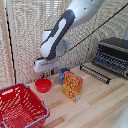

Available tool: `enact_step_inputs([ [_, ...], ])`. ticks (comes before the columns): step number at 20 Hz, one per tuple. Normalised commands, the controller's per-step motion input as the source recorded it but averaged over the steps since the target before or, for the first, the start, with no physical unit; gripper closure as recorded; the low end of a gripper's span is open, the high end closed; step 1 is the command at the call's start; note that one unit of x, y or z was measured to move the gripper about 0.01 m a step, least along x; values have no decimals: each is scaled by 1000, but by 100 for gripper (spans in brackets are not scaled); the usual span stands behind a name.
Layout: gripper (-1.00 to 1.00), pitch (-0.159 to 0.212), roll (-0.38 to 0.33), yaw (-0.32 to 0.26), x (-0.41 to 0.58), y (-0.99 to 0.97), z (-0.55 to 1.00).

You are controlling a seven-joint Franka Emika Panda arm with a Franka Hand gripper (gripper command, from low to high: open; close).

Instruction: Please locate the crimson dish within your space. Move your hand towards it gently. Tenderly hold the bowl carefully using your fingers and raise it. With caution, shift it towards the basket. Kindly let loose of the dish to drop it in the basket.

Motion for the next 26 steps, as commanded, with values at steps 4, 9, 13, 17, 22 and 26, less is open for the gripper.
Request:
enact_step_inputs([
  [4, 100, 108, -52, 108, 136, -12, -413],
  [9, 100, 112, -17, 42, 77, -5, -274],
  [13, 100, 61, -16, 9, 27, 62, -120],
  [17, 100, 26, -12, 13, 0, 77, -34],
  [22, 100, -3, -3, 13, -8, 124, 100],
  [26, 100, 28, 3, -2, -26, 183, 751],
])
